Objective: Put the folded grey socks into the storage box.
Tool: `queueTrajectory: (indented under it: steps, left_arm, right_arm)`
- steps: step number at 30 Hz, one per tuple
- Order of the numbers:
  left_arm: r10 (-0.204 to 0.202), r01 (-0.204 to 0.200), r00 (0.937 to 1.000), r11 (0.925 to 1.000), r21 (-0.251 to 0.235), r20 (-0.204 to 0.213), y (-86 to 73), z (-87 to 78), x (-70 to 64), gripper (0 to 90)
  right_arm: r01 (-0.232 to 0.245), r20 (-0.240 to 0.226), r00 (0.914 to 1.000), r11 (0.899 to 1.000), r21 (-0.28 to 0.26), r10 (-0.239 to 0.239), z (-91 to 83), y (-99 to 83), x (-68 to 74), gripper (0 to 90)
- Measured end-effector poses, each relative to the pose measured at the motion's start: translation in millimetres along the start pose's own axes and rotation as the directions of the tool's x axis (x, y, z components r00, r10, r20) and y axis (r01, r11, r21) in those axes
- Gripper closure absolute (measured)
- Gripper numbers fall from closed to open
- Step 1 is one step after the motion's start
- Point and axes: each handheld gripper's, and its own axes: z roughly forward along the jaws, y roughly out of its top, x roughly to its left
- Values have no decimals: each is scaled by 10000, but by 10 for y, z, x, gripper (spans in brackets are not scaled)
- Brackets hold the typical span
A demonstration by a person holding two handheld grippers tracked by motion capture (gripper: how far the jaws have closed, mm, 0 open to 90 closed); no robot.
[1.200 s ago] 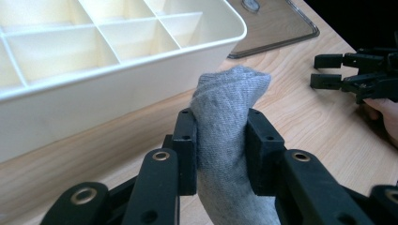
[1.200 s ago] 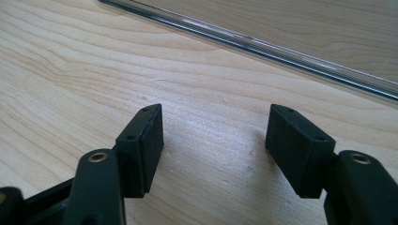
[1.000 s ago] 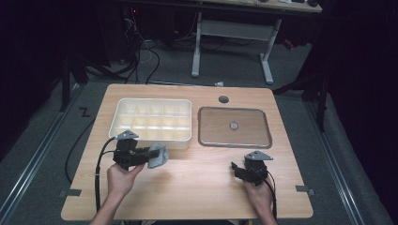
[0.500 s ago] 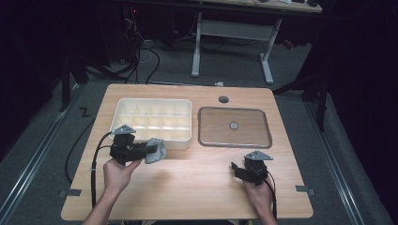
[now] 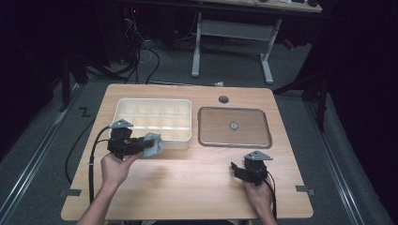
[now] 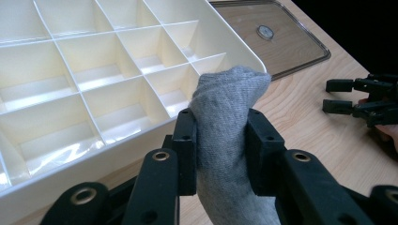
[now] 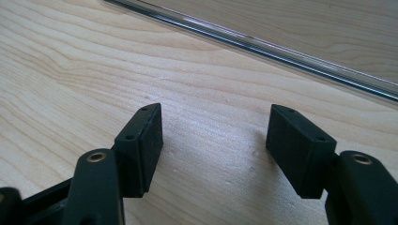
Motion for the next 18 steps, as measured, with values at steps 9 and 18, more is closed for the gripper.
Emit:
queueTrajectory:
  steps: [9, 18]
  left_arm:
    - [108, -107, 9999, 9999, 53, -88, 125, 64, -27, 692]
    - [119, -119, 9999, 9999, -82, -22, 322, 166, -105, 692]
  right_arm:
    - [33, -23, 10000, 10000, -8, -33, 1, 1, 2, 370]
    - [42, -28, 10000, 10000, -7, -42, 2, 1, 2, 370]
